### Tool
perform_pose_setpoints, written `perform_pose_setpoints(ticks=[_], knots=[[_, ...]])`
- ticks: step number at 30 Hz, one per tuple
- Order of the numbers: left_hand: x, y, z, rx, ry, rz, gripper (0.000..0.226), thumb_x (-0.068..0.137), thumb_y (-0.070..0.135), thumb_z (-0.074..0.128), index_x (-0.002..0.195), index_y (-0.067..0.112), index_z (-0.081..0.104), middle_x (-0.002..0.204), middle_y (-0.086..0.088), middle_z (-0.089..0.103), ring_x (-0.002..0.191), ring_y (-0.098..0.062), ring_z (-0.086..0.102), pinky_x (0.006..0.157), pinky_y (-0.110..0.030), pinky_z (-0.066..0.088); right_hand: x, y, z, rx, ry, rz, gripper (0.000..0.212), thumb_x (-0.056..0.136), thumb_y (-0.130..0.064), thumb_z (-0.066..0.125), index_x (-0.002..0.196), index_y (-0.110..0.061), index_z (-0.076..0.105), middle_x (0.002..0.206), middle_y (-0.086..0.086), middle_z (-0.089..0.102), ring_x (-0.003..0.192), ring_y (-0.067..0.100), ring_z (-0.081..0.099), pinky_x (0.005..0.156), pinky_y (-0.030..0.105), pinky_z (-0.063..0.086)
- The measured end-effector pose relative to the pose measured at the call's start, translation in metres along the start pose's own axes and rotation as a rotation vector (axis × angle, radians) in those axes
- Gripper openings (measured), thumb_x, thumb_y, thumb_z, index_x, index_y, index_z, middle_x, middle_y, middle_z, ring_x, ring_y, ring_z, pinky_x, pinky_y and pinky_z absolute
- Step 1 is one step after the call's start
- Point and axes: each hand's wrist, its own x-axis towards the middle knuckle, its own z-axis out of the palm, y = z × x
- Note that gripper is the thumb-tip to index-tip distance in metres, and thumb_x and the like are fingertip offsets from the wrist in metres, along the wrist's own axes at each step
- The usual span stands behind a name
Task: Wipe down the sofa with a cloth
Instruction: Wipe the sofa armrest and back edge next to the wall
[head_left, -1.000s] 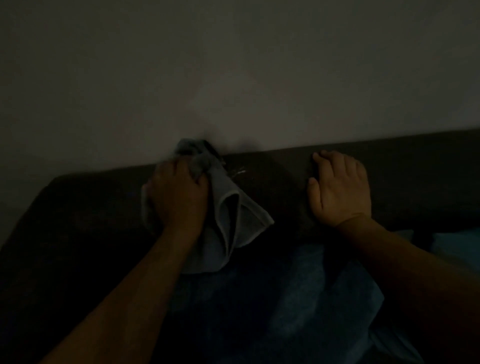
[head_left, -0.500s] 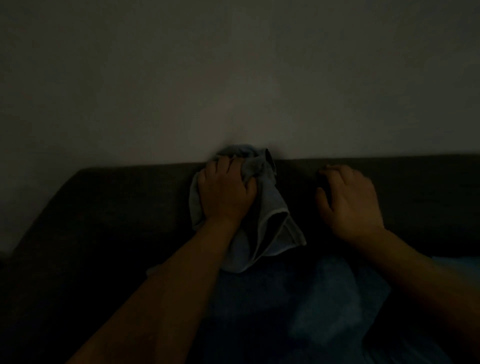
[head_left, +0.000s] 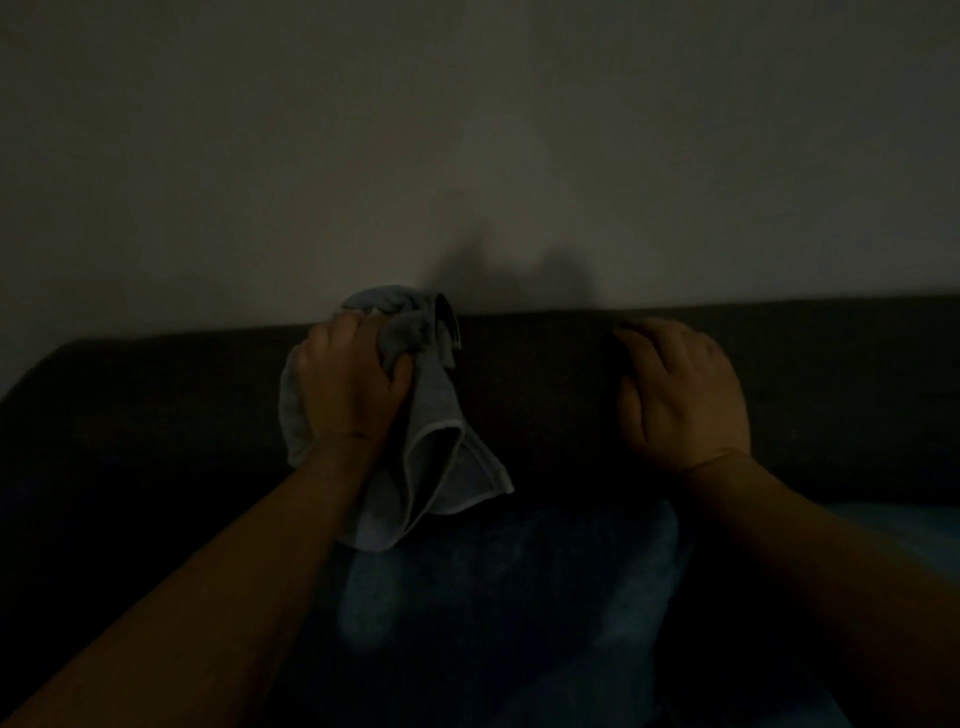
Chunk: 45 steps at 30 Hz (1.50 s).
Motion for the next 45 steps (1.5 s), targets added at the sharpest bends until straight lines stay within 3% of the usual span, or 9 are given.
perform_pose_setpoints(ticks=[9,15,20,25,27,31,35,40,45], knots=[[-0.011,0.077,-0.007,-0.036,-0.081,0.002,0.036,0.074,0.043,0.043,0.083,0.015,0.064,0.089,-0.012,0.063,0.082,-0.033,0.057,0.07,-0.039,0.042,-0.004,0.001,0.007,0.018,0.015,0.019,0.056,0.08,-0.029,0.039,0.127,-0.003,0.056,0.128,0.018,0.055,0.116,0.035,0.051,0.102,0.042,0.034],[-0.009,0.083,0.0,-0.097,-0.107,0.085,0.049,0.073,0.05,0.041,0.098,0.017,0.068,0.1,-0.007,0.064,0.091,-0.032,0.056,0.079,-0.041,0.041,-0.005,0.0,0.005,-0.018,0.006,0.023,0.058,0.082,-0.03,0.034,0.129,-0.002,0.054,0.132,0.018,0.053,0.117,0.036,0.051,0.098,0.04,0.033],[-0.008,0.053,-0.029,-0.324,0.008,-0.108,0.05,0.073,0.049,0.043,0.098,0.014,0.068,0.096,-0.012,0.067,0.089,-0.036,0.061,0.076,-0.041,0.047,-0.005,0.0,0.004,-0.032,-0.033,0.038,0.059,0.084,-0.03,0.032,0.131,-0.002,0.052,0.134,0.018,0.052,0.117,0.038,0.051,0.096,0.047,0.039],[-0.004,-0.044,-0.061,-0.389,0.109,-0.36,0.053,0.091,0.028,0.051,0.142,0.018,0.038,0.125,-0.018,0.06,0.108,-0.038,0.059,0.09,-0.042,0.045,-0.007,-0.003,0.004,-0.054,-0.015,0.05,0.057,0.084,-0.03,0.032,0.131,-0.003,0.053,0.134,0.017,0.053,0.119,0.035,0.051,0.096,0.043,0.037],[0.0,-0.079,-0.064,-0.301,0.114,-0.485,0.051,0.094,0.029,0.042,0.143,0.021,0.032,0.123,-0.02,0.058,0.106,-0.042,0.057,0.086,-0.045,0.044,-0.007,-0.003,0.004,-0.059,-0.012,0.05,0.058,0.085,-0.03,0.032,0.131,-0.003,0.053,0.134,0.017,0.053,0.119,0.035,0.051,0.097,0.041,0.035],[-0.002,-0.079,-0.052,-0.113,-0.119,-0.584,0.068,0.086,0.062,0.033,0.132,0.012,0.041,0.131,-0.024,0.043,0.116,-0.045,0.043,0.094,-0.052,0.037,-0.006,-0.003,0.005,-0.059,-0.014,0.044,0.058,0.084,-0.03,0.032,0.131,-0.002,0.053,0.133,0.018,0.053,0.118,0.037,0.051,0.096,0.044,0.037],[-0.007,-0.05,-0.052,0.017,-0.408,-0.441,0.111,0.069,0.091,0.03,0.152,0.02,0.013,0.153,-0.014,0.017,0.133,-0.039,0.022,0.108,-0.053,0.018,-0.006,-0.002,0.006,-0.066,-0.004,0.034,0.058,0.083,-0.03,0.033,0.13,-0.003,0.053,0.134,0.017,0.053,0.118,0.037,0.051,0.096,0.043,0.036],[-0.015,-0.008,-0.044,0.144,-0.246,-0.351,0.068,0.085,0.061,0.044,0.135,0.015,0.043,0.136,-0.022,0.039,0.117,-0.041,0.038,0.094,-0.053,0.036,-0.006,-0.002,0.008,-0.052,0.023,0.035,0.057,0.083,-0.029,0.034,0.129,-0.003,0.055,0.132,0.017,0.054,0.117,0.037,0.052,0.094,0.042,0.035],[-0.009,0.082,-0.026,0.134,-0.308,-0.298,0.057,0.09,0.052,0.044,0.131,0.012,0.046,0.141,-0.02,0.037,0.122,-0.039,0.037,0.091,-0.047,0.035,-0.007,0.004,0.011,-0.041,0.014,0.009,0.057,0.083,-0.029,0.035,0.129,-0.002,0.054,0.133,0.017,0.053,0.12,0.035,0.05,0.097,0.042,0.034]])
